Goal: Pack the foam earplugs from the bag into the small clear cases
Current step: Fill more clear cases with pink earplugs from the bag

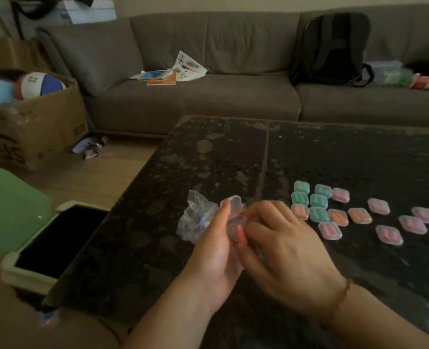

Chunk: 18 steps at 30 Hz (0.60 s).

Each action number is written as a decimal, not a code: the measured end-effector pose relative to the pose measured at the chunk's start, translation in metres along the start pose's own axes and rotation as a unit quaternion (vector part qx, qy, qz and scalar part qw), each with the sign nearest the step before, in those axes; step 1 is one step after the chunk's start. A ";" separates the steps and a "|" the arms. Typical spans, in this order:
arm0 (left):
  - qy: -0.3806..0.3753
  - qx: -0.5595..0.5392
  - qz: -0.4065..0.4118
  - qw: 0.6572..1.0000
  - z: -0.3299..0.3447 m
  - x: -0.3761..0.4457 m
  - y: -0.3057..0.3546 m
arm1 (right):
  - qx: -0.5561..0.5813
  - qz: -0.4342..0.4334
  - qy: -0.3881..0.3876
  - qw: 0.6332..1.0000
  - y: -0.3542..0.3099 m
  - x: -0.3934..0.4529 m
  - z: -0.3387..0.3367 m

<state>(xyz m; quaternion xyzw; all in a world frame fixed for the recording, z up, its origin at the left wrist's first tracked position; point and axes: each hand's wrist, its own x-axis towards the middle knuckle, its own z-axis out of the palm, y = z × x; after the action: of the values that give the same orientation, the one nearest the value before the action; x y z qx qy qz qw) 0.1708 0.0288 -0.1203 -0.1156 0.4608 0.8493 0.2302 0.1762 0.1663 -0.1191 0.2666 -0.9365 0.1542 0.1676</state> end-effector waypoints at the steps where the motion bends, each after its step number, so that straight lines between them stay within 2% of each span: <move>1: -0.006 0.007 -0.003 1.000 0.002 -0.001 -0.001 | -0.018 0.005 0.003 1.000 0.000 0.001 0.001; 5: -0.004 0.041 0.003 0.999 0.002 -0.002 -0.001 | -0.071 0.015 0.004 0.997 0.004 0.006 0.004; 8: 0.000 0.052 -0.002 0.999 0.000 0.000 -0.002 | -0.095 0.024 -0.024 0.995 0.004 0.011 0.006; 14: 0.001 0.039 -0.011 0.999 -0.004 0.000 -0.002 | -0.070 0.001 -0.084 0.994 0.006 0.012 0.002; 16: 0.010 0.015 -0.007 1.000 -0.005 0.002 0.000 | -0.004 0.013 -0.049 0.999 0.012 0.010 -0.005; 18: 0.036 -0.002 0.012 0.999 -0.007 0.004 0.005 | 0.077 0.068 0.009 0.995 0.022 0.007 -0.010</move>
<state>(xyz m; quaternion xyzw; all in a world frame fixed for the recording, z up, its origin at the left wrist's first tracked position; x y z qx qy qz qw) 0.1644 0.0221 -0.1224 -0.1415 0.4686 0.8481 0.2030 0.1603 0.1845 -0.1118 0.2129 -0.9363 0.2393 0.1443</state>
